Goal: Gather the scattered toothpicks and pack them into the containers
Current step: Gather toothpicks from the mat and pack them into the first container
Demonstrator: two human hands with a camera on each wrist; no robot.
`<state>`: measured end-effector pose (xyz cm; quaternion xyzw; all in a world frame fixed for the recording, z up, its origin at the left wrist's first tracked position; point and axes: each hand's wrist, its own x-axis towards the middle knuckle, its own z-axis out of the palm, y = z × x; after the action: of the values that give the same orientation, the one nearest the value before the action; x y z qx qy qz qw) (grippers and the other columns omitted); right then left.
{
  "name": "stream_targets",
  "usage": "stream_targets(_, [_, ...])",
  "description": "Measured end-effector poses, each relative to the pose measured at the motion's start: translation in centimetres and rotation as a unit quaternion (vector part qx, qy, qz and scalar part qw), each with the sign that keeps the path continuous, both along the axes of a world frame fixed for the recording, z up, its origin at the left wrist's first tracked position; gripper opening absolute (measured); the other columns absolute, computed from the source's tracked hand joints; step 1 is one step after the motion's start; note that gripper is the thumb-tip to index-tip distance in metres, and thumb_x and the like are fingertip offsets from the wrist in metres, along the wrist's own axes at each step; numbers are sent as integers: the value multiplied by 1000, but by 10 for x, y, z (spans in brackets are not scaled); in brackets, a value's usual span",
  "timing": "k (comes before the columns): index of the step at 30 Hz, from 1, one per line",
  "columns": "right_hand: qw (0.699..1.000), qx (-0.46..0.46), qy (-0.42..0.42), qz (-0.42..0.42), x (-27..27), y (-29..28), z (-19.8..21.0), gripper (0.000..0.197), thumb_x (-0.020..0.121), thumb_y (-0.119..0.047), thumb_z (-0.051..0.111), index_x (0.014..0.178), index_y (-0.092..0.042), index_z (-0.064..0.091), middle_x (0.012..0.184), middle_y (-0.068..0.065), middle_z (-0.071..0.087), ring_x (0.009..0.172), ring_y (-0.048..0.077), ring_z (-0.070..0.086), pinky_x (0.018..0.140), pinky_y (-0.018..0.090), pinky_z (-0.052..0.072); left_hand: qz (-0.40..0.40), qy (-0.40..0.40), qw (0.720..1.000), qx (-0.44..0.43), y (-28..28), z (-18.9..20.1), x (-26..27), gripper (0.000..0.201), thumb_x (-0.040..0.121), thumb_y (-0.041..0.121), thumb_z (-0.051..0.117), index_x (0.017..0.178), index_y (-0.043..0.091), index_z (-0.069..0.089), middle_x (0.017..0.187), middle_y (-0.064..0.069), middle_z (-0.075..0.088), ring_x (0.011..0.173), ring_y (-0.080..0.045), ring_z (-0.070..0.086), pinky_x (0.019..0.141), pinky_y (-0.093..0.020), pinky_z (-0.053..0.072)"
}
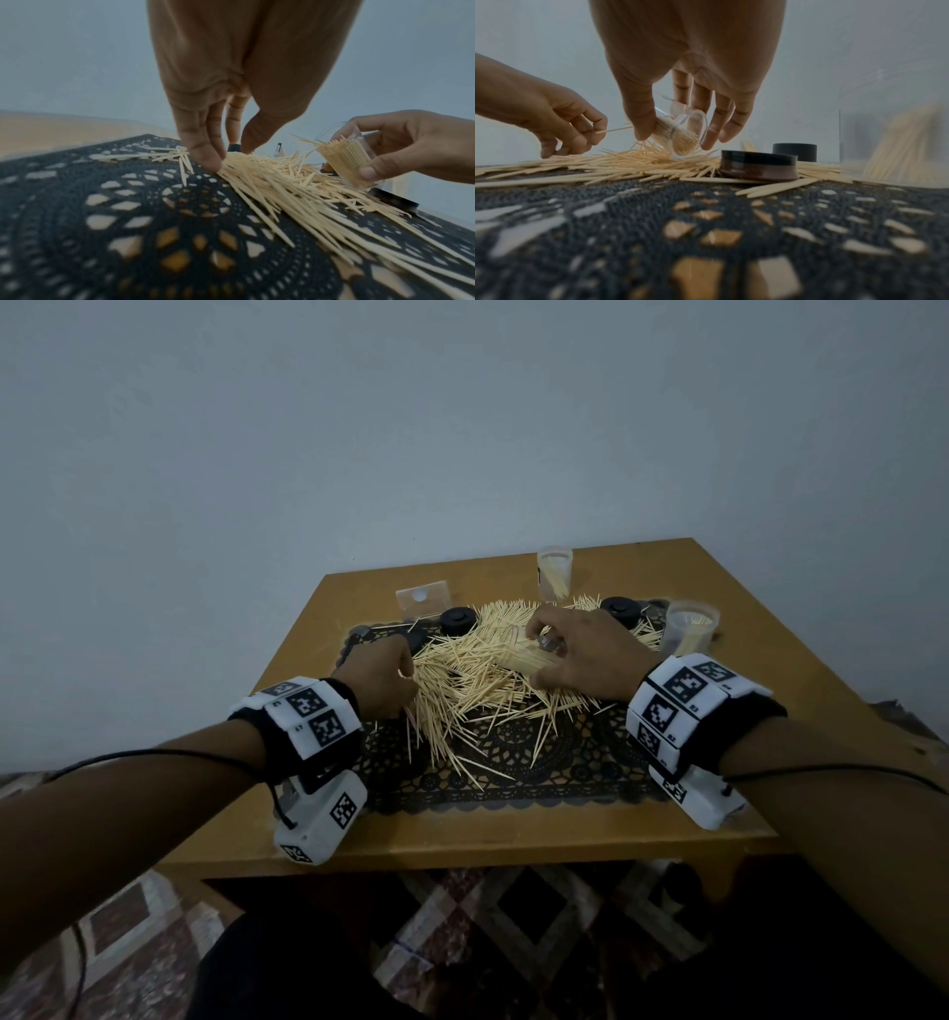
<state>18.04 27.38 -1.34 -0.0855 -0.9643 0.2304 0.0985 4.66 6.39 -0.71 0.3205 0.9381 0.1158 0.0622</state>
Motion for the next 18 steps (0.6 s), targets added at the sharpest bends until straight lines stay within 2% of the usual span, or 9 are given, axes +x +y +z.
stream_targets(1, [1000,0,0,0,0,0,0,51,73,-30,83,115,-17,57,111,5,67,94,16,61,82,30,51,4,5,1000,-13,-1,2,1,20,91,27,61,96,10,51,89,-8,56,73,-19,51,55,-26,38])
stream_targets(2, [1000,0,0,0,-1,0,0,51,73,-29,83,114,-17,57,111,5,67,94,17,61,82,30,51,13,-2,999,-37,-2,2,1,35,91,41,60,99,8,50,86,-7,55,73,-19,50,56,-27,37])
stream_targets(4, [1000,-2,1,-1,-1,0,0,50,73,-29,83,114,-17,57,110,5,67,95,18,61,82,31,51,19,-27,995,-90,-3,1,2,66,81,65,57,105,4,46,78,-3,53,66,-15,48,53,-27,37])
stream_targets(5, [1000,-2,1,-2,0,-1,0,51,73,-29,84,114,-17,57,110,5,67,96,18,61,82,31,51,18,-32,993,-109,-2,0,5,73,76,70,58,104,3,46,75,-2,50,63,-13,46,51,-26,35])
stream_targets(8, [1000,0,0,-3,0,-2,0,51,72,-30,84,114,-17,57,110,5,67,95,18,61,82,32,52,15,-32,992,-122,5,-5,12,66,72,67,65,90,7,44,72,-1,46,60,-11,40,49,-25,31])
stream_targets(12, [1000,-2,1,-2,1,-2,1,50,73,-29,84,113,-17,57,110,5,67,96,18,62,83,33,52,-4,-18,994,-110,15,-1,20,56,77,50,73,61,11,36,60,-1,34,52,-12,29,44,-24,21])
stream_targets(15, [1000,0,1,-1,1,-2,2,50,73,-29,83,114,-17,57,111,5,67,97,19,62,84,33,52,-7,-12,995,-98,17,1,19,52,79,38,75,56,11,37,57,-1,34,49,-12,29,42,-22,20])
stream_targets(18, [1000,0,2,-1,1,-2,2,50,73,-29,83,114,-17,57,111,6,67,96,18,61,83,31,51,-2,-5,997,-82,19,-1,21,51,78,32,78,55,11,37,56,-1,34,49,-12,29,41,-22,21])
